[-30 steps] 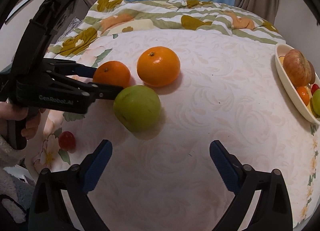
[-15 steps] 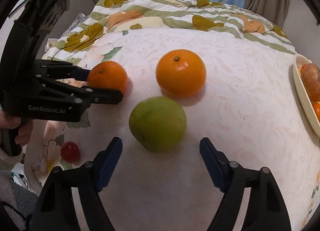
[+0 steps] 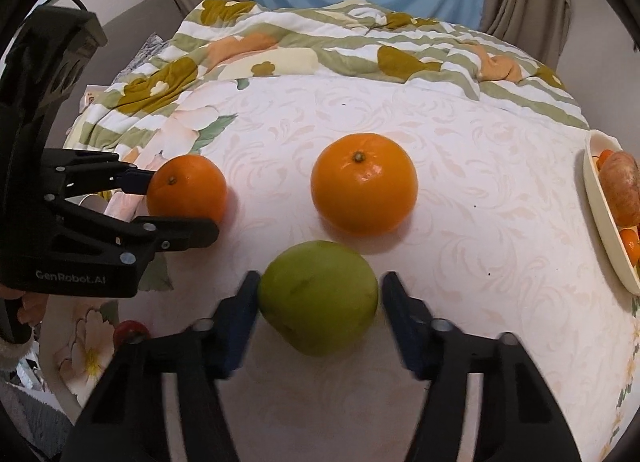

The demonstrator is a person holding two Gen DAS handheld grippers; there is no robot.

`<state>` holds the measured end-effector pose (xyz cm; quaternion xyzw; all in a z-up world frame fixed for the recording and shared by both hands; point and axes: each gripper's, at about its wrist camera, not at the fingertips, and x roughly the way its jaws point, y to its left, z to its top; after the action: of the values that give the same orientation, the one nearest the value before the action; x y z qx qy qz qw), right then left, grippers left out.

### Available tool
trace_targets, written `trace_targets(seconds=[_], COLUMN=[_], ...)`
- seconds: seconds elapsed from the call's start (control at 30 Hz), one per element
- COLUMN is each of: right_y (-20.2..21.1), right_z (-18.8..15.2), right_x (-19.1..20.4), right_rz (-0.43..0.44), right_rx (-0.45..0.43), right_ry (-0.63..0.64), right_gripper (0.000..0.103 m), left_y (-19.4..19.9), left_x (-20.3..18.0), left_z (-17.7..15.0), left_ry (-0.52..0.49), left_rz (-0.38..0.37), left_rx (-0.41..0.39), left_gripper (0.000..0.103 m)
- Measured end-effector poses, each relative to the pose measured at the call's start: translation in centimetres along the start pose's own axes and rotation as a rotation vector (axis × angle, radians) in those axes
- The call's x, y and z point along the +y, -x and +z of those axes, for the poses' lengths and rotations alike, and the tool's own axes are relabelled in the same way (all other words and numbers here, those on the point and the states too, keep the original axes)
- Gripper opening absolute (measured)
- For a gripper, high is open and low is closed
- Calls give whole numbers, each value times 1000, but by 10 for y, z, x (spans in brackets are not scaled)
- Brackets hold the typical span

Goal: Organize fruits
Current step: 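Grasp the large orange with the left tool while the right tool grasps the green apple, then carry the orange to the plate and release it with the left tool while the right tool carries the apple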

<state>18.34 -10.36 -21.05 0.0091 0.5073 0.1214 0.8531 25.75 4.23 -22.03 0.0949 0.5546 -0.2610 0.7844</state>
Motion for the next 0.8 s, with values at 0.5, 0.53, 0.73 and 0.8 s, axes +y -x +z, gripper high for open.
trace_targets(seconds=[0.5,0.53,0.73,0.8], right_y=[30,33,64,76], right_z=[1,1,0,0], right_x=[-7,-8,-16,-22], right_rz=[-6,-8,-11,-11], right_rx=[-54,-59,-103,-120], right_ry=[-1,-1,5,2], right_gripper=[51,51,51,51], left_y=[28,32,57,66], left_x=[-14,-17,-36,-46], left_z=[-2,-2,5,9], left_ry=[28,30,27,24], left_rz=[19,20,36,44], left_rx=[-59,-66,-100,-118], left_gripper=[65,65,65,65])
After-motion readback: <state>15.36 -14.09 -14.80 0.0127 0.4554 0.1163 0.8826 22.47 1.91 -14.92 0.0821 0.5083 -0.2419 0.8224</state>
